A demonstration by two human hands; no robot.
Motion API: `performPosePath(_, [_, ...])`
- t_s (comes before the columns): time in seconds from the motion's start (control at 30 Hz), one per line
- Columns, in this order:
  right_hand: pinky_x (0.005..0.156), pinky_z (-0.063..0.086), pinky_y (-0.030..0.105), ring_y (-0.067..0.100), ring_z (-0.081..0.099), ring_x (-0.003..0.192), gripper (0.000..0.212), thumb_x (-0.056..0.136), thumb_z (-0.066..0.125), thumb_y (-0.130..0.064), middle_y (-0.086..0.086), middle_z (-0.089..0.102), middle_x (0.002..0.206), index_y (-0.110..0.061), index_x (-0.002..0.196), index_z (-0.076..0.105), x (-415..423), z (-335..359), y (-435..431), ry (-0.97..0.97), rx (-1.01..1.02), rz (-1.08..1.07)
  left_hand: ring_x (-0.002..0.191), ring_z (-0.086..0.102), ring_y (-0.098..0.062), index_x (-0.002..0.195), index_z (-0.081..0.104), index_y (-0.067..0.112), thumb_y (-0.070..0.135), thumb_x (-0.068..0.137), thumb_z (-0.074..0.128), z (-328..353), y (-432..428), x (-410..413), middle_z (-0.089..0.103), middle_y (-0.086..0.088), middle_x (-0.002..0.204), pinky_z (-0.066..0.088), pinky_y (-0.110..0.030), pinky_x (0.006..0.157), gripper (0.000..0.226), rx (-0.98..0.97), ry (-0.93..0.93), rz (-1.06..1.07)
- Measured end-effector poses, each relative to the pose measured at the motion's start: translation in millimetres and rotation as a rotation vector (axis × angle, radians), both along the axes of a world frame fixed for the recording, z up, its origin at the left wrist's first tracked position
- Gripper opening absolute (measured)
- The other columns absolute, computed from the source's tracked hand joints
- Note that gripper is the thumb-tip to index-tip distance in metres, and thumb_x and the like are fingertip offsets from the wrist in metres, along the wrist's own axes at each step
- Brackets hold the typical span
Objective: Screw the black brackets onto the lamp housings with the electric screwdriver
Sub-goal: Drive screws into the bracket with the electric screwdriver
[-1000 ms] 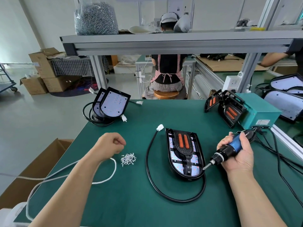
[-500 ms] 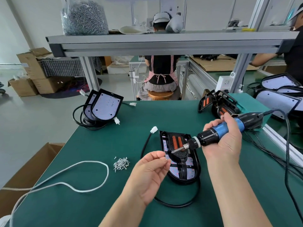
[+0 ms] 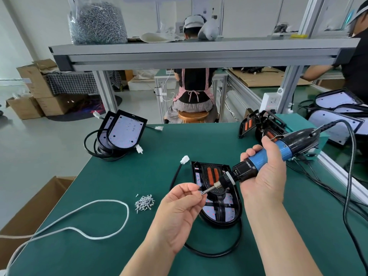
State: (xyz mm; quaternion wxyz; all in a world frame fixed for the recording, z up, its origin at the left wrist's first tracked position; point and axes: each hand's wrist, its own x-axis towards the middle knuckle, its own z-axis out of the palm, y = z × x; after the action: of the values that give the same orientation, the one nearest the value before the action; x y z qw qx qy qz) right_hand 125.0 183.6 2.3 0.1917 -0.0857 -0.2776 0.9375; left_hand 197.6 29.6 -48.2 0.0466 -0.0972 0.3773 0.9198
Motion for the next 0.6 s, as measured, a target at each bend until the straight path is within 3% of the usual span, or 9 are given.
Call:
performPosePath(0.43, [0.054,0.048,0.024,0.011,0.051,0.053,0.014,0.093,0.069,-0.014,-0.004,0.054,0.066,-0.018,0.091,0.055,-0.8,-1.7,1.0,-0.022,0.022,-0.013,0.077,0.067,-0.023,0.08,0.073,0.004,-0.01,0.067,0.07,-5.0,1.0,0.1,0.062,-0.013,0.08,0.058,-0.025,0.074,0.02,-0.14,0.07,0.055])
performPosePath(0.6, [0.055,0.049,0.025,0.012,0.052,0.055,0.013,0.092,0.069,-0.013,-0.004,0.055,0.065,-0.018,0.089,0.057,-0.5,-2.5,-1.3,-0.024,0.048,-0.04,0.074,0.068,-0.016,0.077,0.074,0.015,-0.017,0.078,0.069,-5.0,8.2,3.2,0.068,-0.006,0.076,0.054,-0.021,0.076,0.033,-0.53,0.154,0.189])
